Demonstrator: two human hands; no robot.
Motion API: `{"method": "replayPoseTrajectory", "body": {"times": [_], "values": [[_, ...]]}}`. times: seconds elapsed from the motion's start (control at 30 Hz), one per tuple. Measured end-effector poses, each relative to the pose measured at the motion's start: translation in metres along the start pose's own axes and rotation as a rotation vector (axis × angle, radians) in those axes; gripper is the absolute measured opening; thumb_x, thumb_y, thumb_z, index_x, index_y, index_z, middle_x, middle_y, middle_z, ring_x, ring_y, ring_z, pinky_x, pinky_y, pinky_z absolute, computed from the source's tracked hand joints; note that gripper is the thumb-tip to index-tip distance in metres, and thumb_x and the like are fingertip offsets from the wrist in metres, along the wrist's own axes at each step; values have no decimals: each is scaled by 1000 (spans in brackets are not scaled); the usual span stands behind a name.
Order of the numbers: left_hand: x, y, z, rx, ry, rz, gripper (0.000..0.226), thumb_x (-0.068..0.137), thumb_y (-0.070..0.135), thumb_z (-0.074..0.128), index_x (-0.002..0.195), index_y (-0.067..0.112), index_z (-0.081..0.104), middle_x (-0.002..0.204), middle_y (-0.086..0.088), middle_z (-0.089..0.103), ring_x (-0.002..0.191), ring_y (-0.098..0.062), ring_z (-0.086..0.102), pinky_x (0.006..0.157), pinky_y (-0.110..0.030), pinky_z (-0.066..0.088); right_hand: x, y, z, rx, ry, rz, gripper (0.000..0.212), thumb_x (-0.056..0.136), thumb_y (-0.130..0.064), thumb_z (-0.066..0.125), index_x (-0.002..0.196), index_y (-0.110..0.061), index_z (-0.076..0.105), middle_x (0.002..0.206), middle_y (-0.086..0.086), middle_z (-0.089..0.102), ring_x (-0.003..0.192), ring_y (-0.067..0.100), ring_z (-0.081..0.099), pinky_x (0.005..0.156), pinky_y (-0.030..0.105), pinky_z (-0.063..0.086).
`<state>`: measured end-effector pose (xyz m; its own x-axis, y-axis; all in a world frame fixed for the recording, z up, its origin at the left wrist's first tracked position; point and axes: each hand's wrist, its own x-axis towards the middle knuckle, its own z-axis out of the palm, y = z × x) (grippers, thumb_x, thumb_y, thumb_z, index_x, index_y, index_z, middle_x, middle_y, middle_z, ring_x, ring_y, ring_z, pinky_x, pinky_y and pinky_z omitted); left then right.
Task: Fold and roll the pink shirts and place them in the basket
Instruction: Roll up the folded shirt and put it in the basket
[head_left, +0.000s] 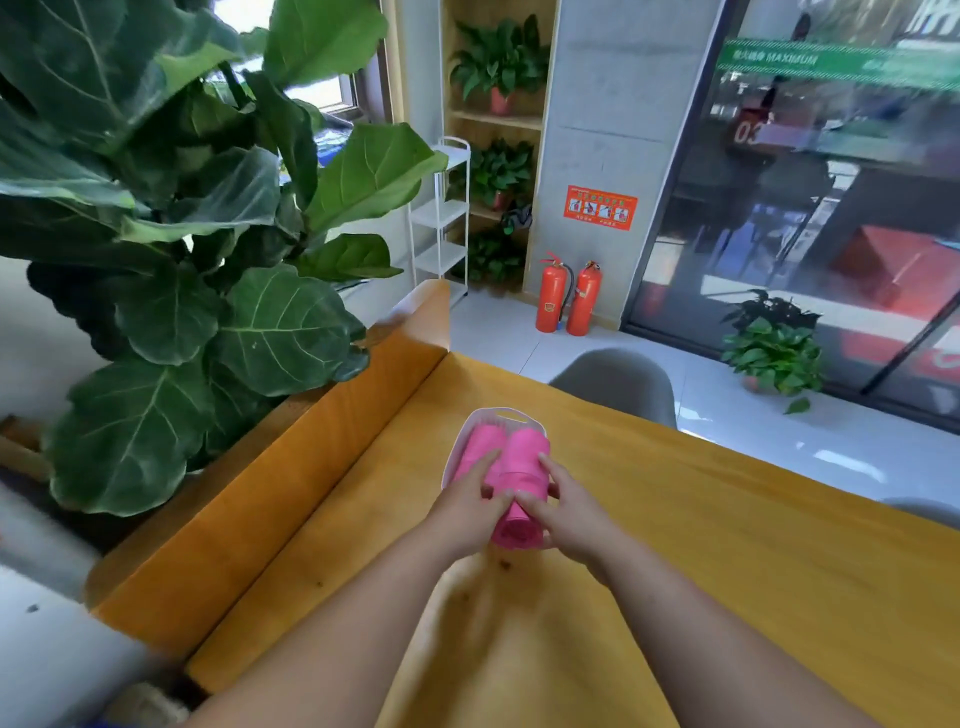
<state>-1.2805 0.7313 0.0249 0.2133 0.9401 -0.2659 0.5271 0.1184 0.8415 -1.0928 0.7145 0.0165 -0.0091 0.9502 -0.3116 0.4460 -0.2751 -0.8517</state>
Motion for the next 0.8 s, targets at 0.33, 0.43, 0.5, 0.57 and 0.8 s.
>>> {"method": "replayPoseTrajectory", "body": {"times": [0.33, 0.43, 0.5, 0.57, 0.8], "values": [[83, -24, -8, 62, -95, -69, 65, 106, 33, 44, 162, 55, 18, 122, -9, 70, 102, -28, 69, 85, -38, 58, 62, -25, 25, -363, 185, 99, 64, 103, -49, 60, 160, -26, 44, 156, 1, 55, 140, 26, 54, 106, 35, 44], [99, -28, -5, 108, -135, -62, 68, 106, 29, 48, 165, 45, 18, 133, -11, 66, 113, -32, 66, 84, -36, 52, 69, -24, 28, -483, 231, 111, 50, 105, -46, 57, 151, -26, 56, 143, 5, 63, 129, 28, 59, 101, 35, 45], [105, -32, -5, 189, -155, -24, 73, 103, 25, 55, 165, 41, 22, 142, -4, 61, 121, -29, 63, 92, -36, 51, 70, -18, 31, -539, 223, 121, 43, 103, -43, 59, 144, -30, 61, 131, 4, 63, 120, 28, 61, 94, 37, 48], [109, -39, -5, 309, -158, 47, 68, 100, 22, 60, 162, 32, 33, 144, -3, 60, 123, -29, 62, 99, -40, 52, 69, -9, 35, -598, 204, 123, 43, 100, -46, 62, 142, -36, 61, 128, -1, 58, 120, 27, 59, 91, 38, 51], [129, -49, -19, 945, -61, 322, 56, 100, 33, 55, 155, 28, 43, 159, -1, 44, 145, -31, 35, 115, -43, 35, 93, -10, 31, -919, 9, 99, 77, 98, -55, 63, 163, -46, 23, 175, -9, 12, 150, 32, 26, 111, 49, 45]]}}
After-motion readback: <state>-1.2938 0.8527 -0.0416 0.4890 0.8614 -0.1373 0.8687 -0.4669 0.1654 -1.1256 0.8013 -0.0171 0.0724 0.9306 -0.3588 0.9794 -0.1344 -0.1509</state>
